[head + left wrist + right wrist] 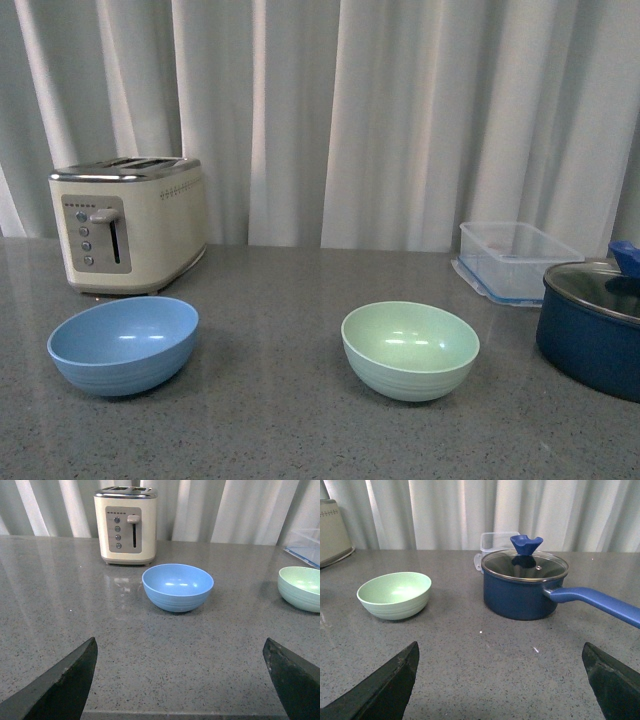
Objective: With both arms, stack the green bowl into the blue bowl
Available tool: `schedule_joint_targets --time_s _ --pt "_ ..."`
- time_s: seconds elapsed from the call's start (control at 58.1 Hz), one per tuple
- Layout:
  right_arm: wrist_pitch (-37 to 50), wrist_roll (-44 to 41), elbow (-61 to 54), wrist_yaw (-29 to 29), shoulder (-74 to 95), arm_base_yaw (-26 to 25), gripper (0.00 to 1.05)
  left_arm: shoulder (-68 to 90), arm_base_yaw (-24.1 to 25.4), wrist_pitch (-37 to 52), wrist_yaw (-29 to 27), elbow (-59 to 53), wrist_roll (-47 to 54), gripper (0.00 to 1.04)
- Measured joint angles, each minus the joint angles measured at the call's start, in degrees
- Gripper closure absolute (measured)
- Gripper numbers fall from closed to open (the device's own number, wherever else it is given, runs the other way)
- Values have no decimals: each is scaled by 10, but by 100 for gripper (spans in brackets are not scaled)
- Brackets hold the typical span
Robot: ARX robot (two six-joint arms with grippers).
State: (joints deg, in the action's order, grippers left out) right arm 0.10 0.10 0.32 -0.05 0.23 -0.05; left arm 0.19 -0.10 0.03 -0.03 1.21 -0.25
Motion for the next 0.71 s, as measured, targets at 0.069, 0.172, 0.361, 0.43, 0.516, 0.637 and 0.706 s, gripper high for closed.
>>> schedule_joint_targets --time_s 0.069,0.172,0.361,0.43,0.516,0.637,0.706 --pt "0 0 0 0 0 0 10 0 0 0 0 0 0 7" --pt "0 0 0 0 0 0 10 0 0 0 0 0 0 7" --pt "0 0 0 0 0 0 10 0 0 0 0 0 0 7" --pt "0 0 0 0 0 0 10 0 0 0 0 0 0 7" --pt "0 0 0 0 0 0 10 0 0 0 0 0 0 7" --pt "0 0 0 0 0 0 10 32 -24 -63 -86 23 -25 7" --pt "0 0 0 0 0 0 10 154 -55 -206 -230 88 -93 7"
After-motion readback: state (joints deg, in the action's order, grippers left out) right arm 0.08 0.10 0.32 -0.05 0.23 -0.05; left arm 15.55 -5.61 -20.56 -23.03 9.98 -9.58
